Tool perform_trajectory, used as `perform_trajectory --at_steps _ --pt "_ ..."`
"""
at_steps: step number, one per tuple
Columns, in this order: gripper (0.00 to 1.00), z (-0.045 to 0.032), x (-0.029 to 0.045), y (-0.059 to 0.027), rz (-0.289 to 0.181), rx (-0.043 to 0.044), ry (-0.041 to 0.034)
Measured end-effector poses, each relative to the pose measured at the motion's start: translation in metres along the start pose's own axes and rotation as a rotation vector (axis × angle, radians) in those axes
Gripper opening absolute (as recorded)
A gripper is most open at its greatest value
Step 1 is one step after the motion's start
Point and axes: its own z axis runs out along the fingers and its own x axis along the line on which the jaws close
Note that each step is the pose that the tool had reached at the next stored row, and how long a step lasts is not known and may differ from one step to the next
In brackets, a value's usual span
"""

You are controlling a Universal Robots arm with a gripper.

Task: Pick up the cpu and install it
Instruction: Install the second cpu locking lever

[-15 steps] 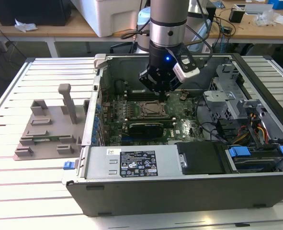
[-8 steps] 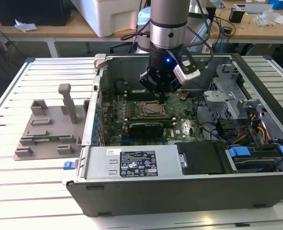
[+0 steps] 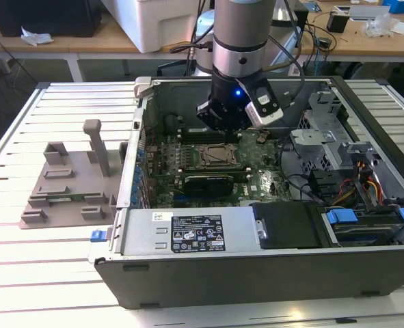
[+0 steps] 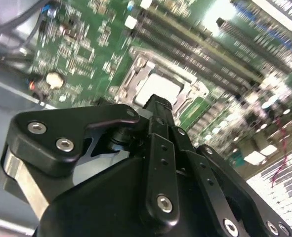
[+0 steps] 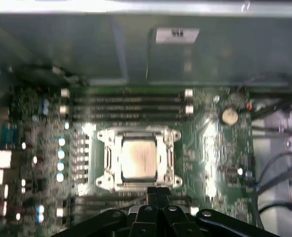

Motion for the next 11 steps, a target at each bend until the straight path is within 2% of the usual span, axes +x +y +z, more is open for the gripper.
perform_trajectory --at_steps 1,2,11 --pt "0.11 0.0 0.0 0.0 0.001 -0.0286 0.0004" --pt "0.11 0.0 0.0001 -0.0002 0.001 -0.0319 0.0003" --pt "0.11 0.0023 0.0003 -0.0027 0.001 -0.0318 0.0004"
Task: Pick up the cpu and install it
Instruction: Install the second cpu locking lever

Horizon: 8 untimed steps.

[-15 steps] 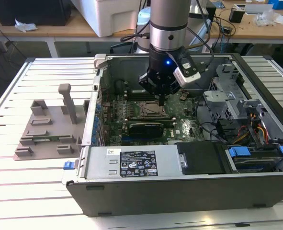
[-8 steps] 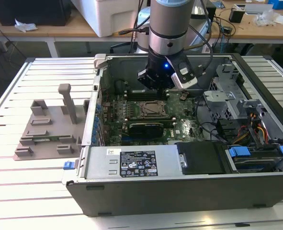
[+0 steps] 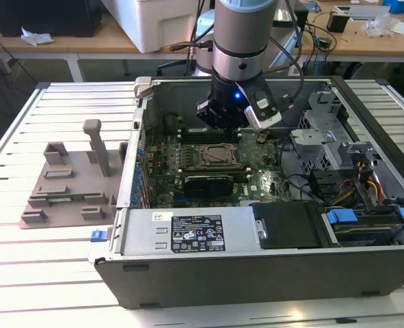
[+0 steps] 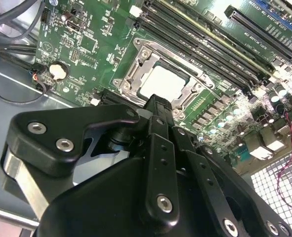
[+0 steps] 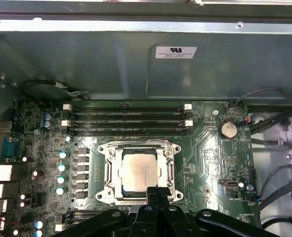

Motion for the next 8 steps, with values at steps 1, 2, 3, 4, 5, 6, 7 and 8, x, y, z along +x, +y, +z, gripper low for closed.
perform_trajectory --at_steps 1,2,3,4,5,6,7,8 --pt "0.11 0.0002 0.0 -0.0002 0.0 0.0001 0.0" --pt "0.11 0.0007 0.0 -0.0005 0.0 -0.0001 -0.0001" --pt "0.11 0.0017 0.0001 -0.0011 0.0 -0.0001 0.0" --pt "0.11 0.0029 0.0002 -0.0019 0.0 0.0 0.0" --pt "0.11 0.0037 0.0002 -0.0024 0.0 0.0 0.0" --pt "0.11 0.0047 0.0004 -0.0035 0.0 0.0002 0.0" --pt "0.11 0.0053 0.0008 -0.0046 0.0 0.0 0.0001" --pt "0.11 0.0062 0.0018 -0.0066 0.0 0.0 -0.0001"
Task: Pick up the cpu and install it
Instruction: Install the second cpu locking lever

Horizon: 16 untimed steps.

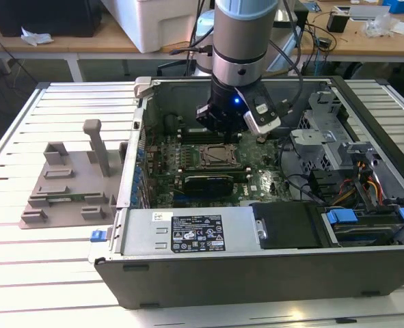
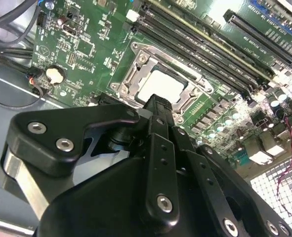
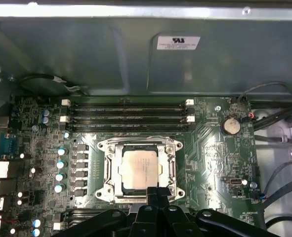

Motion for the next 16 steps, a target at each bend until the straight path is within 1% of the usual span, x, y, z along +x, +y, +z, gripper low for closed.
perform_trajectory --at_steps 1,3,5,9,10,11,12,16 --pt "0.11 0.0005 0.0015 -0.0021 0.0 -0.0001 0.0" --pt "0.11 0.0014 0.0057 -0.0098 0.0 0.0005 0.0001" --pt "0.11 0.0023 0.0084 -0.0142 0.0 0.0007 0.0001" --pt "0.11 0.0061 0.0167 -0.0234 0.0 0.0009 0.0" --pt "0.11 0.0078 0.0195 -0.0258 0.0 0.0006 -0.0001" --pt "0.11 0.0116 0.0249 -0.0272 0.0 0.0009 0.0001" --pt "0.11 0.0142 0.0282 -0.0279 0.0 0.0009 0.0001" --pt "0.11 0.0225 0.0372 -0.0299 0.0 0.0009 0.0001"
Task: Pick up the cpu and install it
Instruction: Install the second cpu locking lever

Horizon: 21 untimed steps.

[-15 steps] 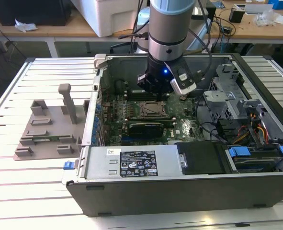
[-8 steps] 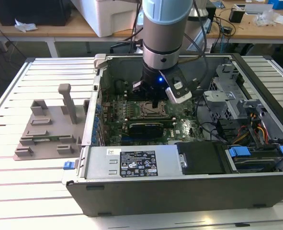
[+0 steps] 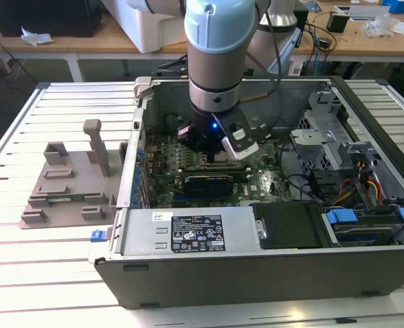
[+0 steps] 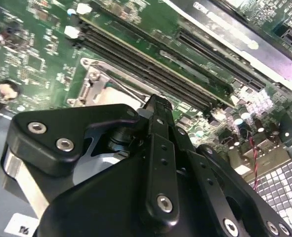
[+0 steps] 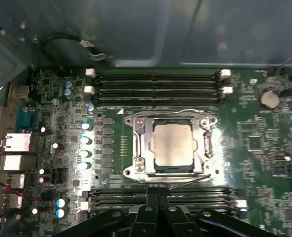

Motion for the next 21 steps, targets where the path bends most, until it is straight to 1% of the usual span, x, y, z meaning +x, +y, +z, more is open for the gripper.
perform_trajectory --at_steps 1,3,4,5,7,9,10,14,16,18,19,21 --pt "0.11 0.0018 0.0017 -0.0004 0.0 0.0001 0.0" --pt "0.11 0.0083 0.0076 -0.002 0.0 0.0 0.0" --pt "0.11 0.0098 0.0089 -0.0023 0.0 0.0 0.0" --pt "0.11 0.0131 0.0115 -0.0031 0.0 0.0 0.0" --pt "0.11 0.0172 0.0136 -0.0041 0.0 0.0 0.0" --pt "0.11 0.0262 0.0167 -0.0061 -0.001 0.0 0.0004" --pt "0.11 0.0285 0.0181 -0.0056 -0.003 0.0 0.0008" --pt "0.11 0.0324 0.0209 0.0028 -0.011 -0.0006 0.0025" --pt "0.11 0.0354 0.0237 0.0061 -0.017 -0.0005 0.0041" --pt "0.11 0.0381 0.0245 0.0079 -0.02 -0.0015 0.0042" --pt "0.11 0.0397 0.0249 0.0088 -0.022 -0.0003 0.0052" --pt "0.11 0.04 0.025 0.0089 -0.022 -0.0005 0.0054"
